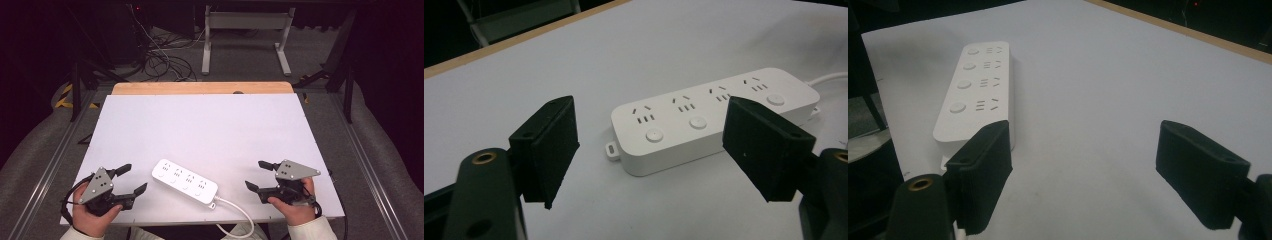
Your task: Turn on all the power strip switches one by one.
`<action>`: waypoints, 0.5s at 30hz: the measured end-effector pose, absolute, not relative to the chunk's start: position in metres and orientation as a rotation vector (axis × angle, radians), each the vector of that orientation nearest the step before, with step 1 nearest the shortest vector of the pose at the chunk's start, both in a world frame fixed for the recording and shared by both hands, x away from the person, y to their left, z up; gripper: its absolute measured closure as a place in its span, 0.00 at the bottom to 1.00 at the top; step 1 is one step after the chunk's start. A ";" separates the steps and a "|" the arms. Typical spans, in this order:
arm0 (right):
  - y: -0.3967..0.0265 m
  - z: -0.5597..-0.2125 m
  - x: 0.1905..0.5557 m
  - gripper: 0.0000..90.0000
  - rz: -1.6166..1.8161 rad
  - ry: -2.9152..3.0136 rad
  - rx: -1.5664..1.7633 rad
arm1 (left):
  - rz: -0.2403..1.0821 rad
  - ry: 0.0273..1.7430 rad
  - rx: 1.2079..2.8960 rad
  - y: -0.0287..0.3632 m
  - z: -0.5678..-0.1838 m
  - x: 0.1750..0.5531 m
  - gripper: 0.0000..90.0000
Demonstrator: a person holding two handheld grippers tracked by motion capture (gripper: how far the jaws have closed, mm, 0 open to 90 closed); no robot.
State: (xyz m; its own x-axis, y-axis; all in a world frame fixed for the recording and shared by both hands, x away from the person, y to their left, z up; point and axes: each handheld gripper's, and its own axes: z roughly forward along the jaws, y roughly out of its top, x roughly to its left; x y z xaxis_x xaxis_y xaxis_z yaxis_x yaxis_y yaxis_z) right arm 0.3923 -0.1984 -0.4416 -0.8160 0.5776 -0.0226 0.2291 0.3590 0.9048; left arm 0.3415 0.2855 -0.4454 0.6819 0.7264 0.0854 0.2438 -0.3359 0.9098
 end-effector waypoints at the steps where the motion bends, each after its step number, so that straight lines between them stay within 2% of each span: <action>1: -0.199 -0.441 0.392 0.26 1.440 2.291 0.710 | 0.607 0.758 1.901 0.285 -0.445 0.341 0.25; 5: -0.199 -0.441 0.392 0.28 1.446 2.298 0.701 | 0.602 0.756 1.896 0.286 -0.443 0.342 0.27; 15: -0.199 -0.441 0.392 0.28 1.446 2.296 0.700 | 0.591 0.743 1.910 0.286 -0.440 0.341 0.35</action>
State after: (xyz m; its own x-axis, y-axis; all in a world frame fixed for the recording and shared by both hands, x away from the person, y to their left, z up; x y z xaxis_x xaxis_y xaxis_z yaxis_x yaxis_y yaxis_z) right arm 0.3921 -0.1985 -0.4413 -0.8218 0.5694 -0.0222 0.2262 0.3617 0.9044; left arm 0.3411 0.2862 -0.4396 0.6965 0.7124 0.0854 0.2435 -0.3467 0.9058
